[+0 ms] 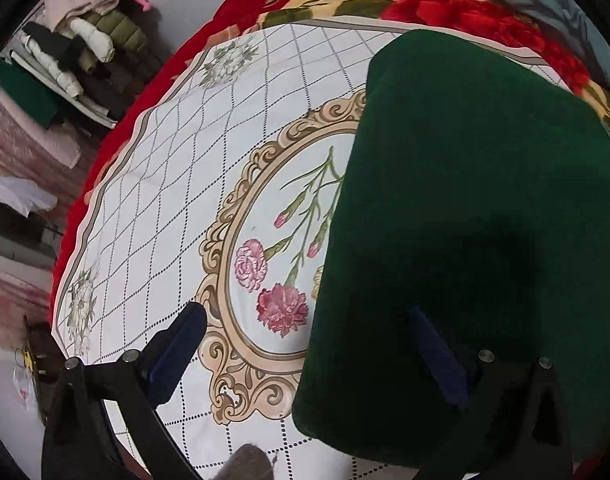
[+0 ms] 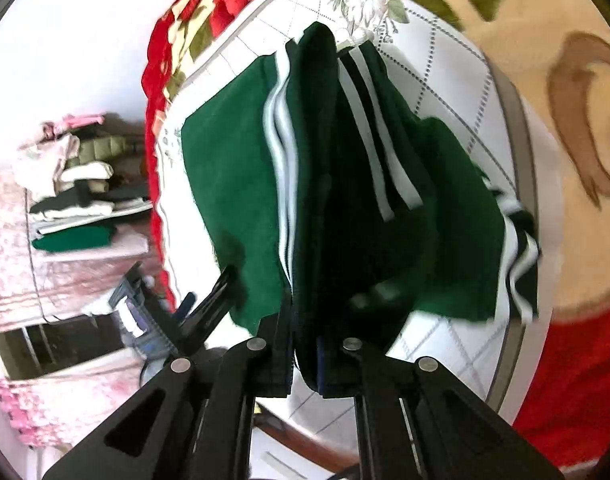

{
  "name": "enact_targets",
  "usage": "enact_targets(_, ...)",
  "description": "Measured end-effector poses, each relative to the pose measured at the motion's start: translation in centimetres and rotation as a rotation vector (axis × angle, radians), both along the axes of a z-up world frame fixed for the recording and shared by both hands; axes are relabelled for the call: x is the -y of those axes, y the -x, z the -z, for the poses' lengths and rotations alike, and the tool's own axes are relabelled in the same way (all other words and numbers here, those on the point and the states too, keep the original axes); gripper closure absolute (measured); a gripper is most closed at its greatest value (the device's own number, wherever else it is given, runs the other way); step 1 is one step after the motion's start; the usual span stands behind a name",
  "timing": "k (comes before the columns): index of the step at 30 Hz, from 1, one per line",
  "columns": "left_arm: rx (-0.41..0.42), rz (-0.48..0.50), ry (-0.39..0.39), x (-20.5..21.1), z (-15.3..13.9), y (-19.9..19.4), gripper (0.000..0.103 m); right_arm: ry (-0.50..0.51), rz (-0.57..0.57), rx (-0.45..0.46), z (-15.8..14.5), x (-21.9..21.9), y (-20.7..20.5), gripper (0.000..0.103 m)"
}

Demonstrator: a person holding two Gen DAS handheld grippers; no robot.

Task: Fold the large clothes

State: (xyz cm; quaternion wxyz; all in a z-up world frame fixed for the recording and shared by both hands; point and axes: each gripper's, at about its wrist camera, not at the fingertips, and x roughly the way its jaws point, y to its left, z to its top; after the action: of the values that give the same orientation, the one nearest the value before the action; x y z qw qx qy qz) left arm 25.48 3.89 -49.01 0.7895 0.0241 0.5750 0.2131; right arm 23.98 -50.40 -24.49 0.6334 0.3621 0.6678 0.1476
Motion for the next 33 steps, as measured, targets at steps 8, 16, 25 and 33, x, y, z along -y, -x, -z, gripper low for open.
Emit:
enact_targets(8,-0.044,-0.004,0.052,0.4,0.8,0.1,0.000,0.201,0.015,-0.236,9.5,1.2,0.9,0.095)
enact_targets(16,0.044,0.031,0.079,-0.2,-5.0,-3.0,0.000,0.344,-0.076,-0.036,2.7,3.2,-1.2,0.085)
enact_targets(25,0.023,0.152,-0.142,0.2,-1.9,-14.6,0.000,0.285,-0.052,0.109,0.7,3.3,-7.6,0.085)
enact_targets(33,-0.030,0.198,-0.174,-0.5,1.5,-16.0,0.000,0.281,-0.167,0.063,5.4,-5.4,-11.9,0.097)
